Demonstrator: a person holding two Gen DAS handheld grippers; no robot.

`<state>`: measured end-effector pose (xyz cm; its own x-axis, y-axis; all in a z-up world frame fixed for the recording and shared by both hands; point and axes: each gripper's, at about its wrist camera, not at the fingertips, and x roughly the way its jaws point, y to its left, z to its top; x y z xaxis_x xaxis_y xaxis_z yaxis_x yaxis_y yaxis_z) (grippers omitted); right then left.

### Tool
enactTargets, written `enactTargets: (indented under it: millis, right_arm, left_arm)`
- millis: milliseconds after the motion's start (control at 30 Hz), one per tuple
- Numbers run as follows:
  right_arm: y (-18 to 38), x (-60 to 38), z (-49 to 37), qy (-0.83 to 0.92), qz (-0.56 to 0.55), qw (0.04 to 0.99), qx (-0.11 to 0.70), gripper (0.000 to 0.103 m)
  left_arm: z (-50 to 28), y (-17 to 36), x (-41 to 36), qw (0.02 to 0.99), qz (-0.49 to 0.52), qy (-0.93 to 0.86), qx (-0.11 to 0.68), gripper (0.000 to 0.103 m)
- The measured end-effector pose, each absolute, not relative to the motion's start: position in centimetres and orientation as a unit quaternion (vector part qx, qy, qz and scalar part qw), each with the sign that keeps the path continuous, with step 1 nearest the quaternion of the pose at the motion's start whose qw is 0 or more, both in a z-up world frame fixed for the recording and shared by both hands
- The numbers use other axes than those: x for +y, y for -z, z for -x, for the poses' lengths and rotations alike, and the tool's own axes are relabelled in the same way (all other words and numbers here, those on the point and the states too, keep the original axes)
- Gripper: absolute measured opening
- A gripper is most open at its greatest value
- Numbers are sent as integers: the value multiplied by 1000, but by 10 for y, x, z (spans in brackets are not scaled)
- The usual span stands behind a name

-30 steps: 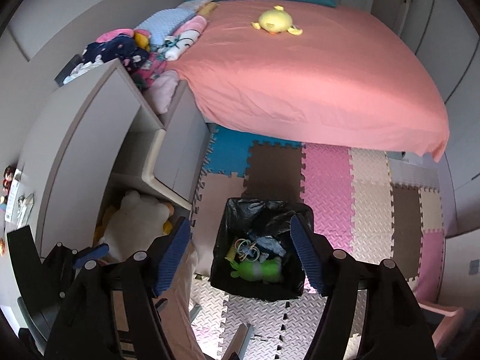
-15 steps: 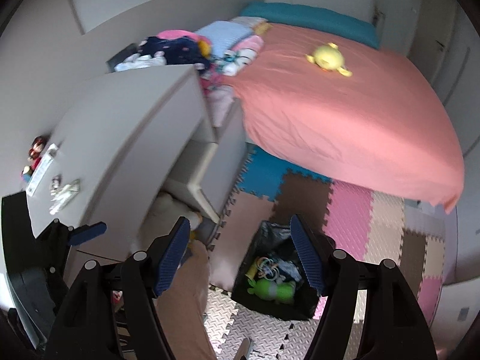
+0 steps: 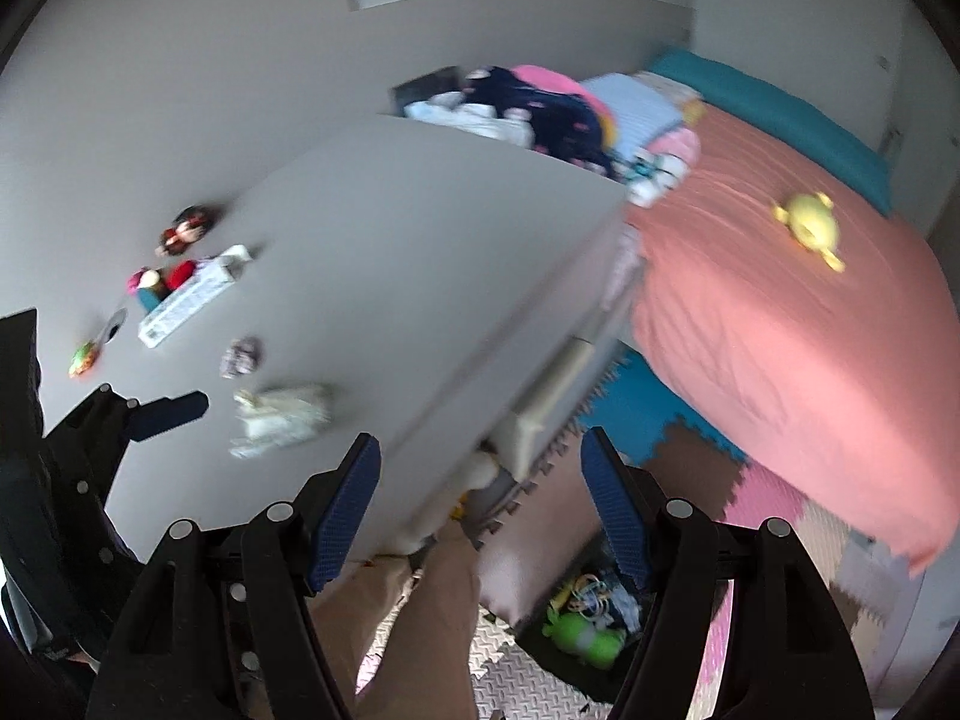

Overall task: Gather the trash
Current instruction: 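Move both tools back over the table toward the tissue and sock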

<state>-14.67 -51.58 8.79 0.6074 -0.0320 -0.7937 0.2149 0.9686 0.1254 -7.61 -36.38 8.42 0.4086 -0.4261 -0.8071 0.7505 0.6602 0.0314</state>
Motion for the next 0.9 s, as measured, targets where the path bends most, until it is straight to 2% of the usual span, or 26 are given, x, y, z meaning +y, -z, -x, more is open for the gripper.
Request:
enactTargets:
  millis: [633, 900]
  right_arm:
    - [-77, -421, 50, -35, -76, 874, 478, 70]
    - [-50, -404, 43, -75, -61, 849, 519, 70]
  left_arm:
    - [-18, -86, -228, 865, -117, 227, 432, 97]
    - [-33, -80, -215, 867, -107, 205, 441, 97]
